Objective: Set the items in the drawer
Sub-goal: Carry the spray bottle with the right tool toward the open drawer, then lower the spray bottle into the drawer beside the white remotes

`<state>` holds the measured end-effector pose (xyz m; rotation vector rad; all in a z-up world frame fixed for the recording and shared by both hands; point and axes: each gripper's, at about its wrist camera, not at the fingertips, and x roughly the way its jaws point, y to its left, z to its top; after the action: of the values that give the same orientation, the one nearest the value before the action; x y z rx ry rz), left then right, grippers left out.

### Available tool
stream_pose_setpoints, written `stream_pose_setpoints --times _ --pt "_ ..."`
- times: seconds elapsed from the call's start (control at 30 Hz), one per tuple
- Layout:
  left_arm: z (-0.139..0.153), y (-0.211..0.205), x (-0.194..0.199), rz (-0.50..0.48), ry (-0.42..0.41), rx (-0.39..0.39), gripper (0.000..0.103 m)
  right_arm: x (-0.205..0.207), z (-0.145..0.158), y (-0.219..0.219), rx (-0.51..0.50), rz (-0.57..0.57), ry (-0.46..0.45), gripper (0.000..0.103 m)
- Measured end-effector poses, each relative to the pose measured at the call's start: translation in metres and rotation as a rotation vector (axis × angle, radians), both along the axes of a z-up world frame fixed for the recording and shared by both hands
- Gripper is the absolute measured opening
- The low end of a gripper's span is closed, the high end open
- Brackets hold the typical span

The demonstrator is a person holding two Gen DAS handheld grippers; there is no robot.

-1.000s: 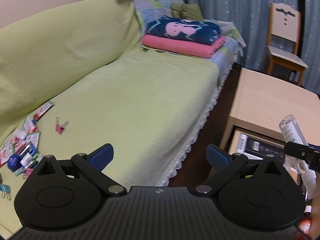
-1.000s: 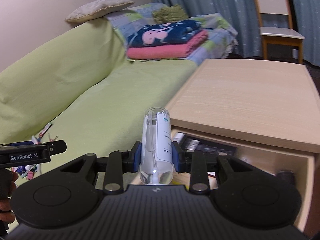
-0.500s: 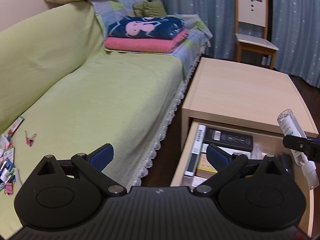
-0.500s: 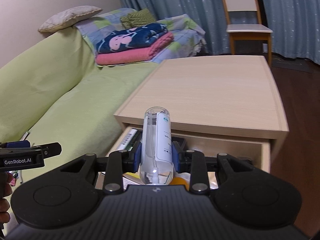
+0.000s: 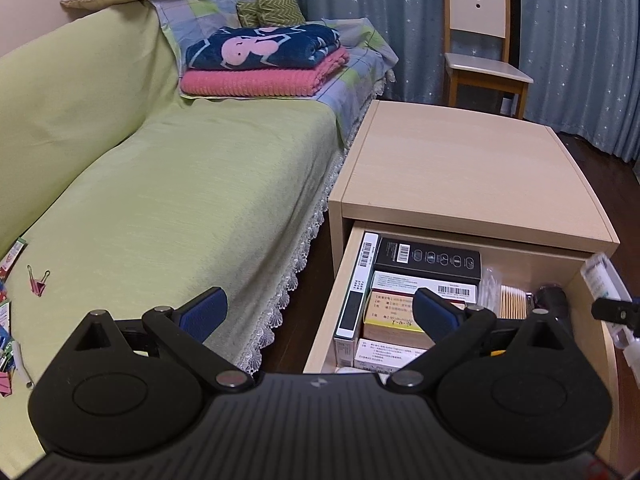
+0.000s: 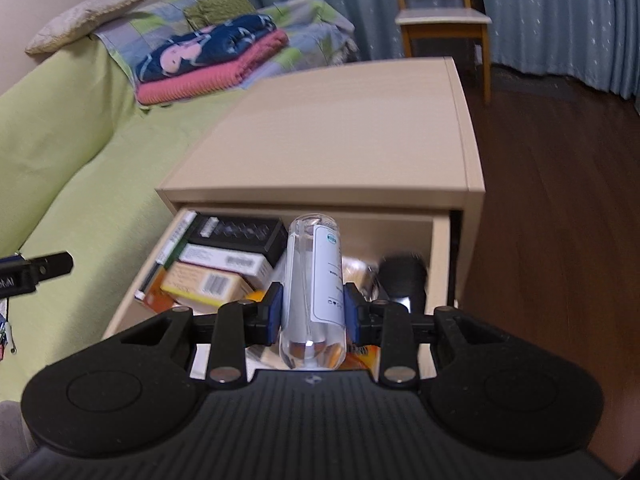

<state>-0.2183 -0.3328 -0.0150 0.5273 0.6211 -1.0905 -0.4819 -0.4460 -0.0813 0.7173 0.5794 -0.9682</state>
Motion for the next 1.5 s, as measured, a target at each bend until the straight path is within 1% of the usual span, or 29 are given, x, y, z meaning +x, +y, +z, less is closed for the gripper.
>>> stream_pose_setpoints --times 0.1,0.43,0.53,0.7,0.87,1.23,1.5 --pt "-0.003 -0.001 -0.002 -0.009 0.002 0.005 0.1 -0.003 -0.009 -0.003 0.038 0.01 0.012 0.028" --pt "-0.012 -0.004 -0.002 -0.02 0.01 0.028 0.1 0.006 -0.038 0.002 0.165 0.109 0.08 0.028" --pt "-0.014 -0.004 -0.001 -0.021 0.012 0.033 0.1 0.014 -0.047 0.003 0.21 0.176 0.092 0.028" --pt "-0.017 -0.003 0.001 -0.021 0.013 0.04 0.1 0.031 -0.058 0.01 0.284 0.325 0.137 0.028" --pt "-0.017 -0.003 0.002 -0.016 0.013 0.043 0.1 0.045 -0.074 0.008 0.36 0.429 0.18 0.028" --pt "-0.016 0.0 0.004 -0.002 0.005 0.038 0.1 0.073 -0.096 0.004 0.414 0.647 0.33 0.028" --pt "-0.018 -0.002 0.004 -0.006 0.008 0.041 0.1 0.075 -0.1 0.001 0.428 0.689 0.367 0.028"
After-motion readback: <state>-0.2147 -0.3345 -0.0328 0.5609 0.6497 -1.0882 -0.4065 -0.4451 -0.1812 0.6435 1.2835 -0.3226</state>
